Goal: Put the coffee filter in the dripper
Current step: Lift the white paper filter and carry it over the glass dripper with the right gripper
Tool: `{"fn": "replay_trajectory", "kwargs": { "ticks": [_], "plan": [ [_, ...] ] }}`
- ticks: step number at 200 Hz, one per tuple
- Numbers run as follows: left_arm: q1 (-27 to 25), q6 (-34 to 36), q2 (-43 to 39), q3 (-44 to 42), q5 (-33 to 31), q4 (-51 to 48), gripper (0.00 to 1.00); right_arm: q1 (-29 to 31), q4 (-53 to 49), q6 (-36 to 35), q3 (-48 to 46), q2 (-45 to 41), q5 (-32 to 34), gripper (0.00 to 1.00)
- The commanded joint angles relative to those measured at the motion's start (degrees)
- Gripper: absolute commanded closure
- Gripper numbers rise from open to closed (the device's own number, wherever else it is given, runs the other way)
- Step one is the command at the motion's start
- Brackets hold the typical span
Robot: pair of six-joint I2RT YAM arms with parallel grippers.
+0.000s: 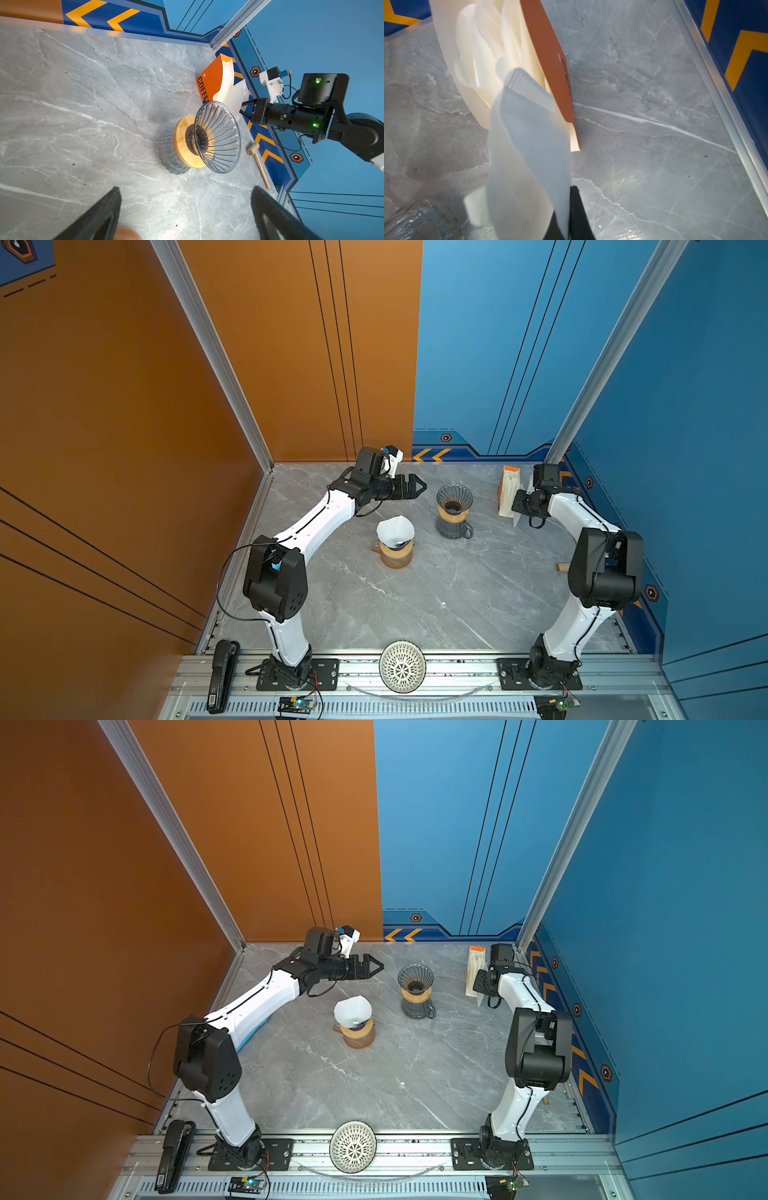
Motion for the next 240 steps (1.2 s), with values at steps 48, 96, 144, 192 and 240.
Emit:
{"fn": "replay_trajectory", "kwargs": {
  "ticks": [48,96,144,192,240],
  "plan": [
    [-0.5,0.5,-1.4,0.7,1.3,-1.0,0.02,0.4,-10.2,-1.3,-1.9,-11.0,-3.4,1.00],
    [-0.8,1.0,-2.4,0.6,1.6,-1.1,0.02,0.7,-16.9,-2.3,0.4,-17.4,-7.5,1.00],
    [-0.7,2.0,-3.3,0.5,2.0,-1.8,0.02,3.5,-24.7,-0.6,7.8,-19.2,-13.5,1.00],
    [-0.7,3.4,-4.1,0.4,2.0,-3.4,0.02,8.8,-32.6,2.6,17.8,-15.7,-18.6,1.00],
    [-0.8,4.0,-4.6,0.8,2.4,-4.2,0.02,14.8,-38.1,4.9,27.0,-9.8,-18.4,1.00]
  ]
}}
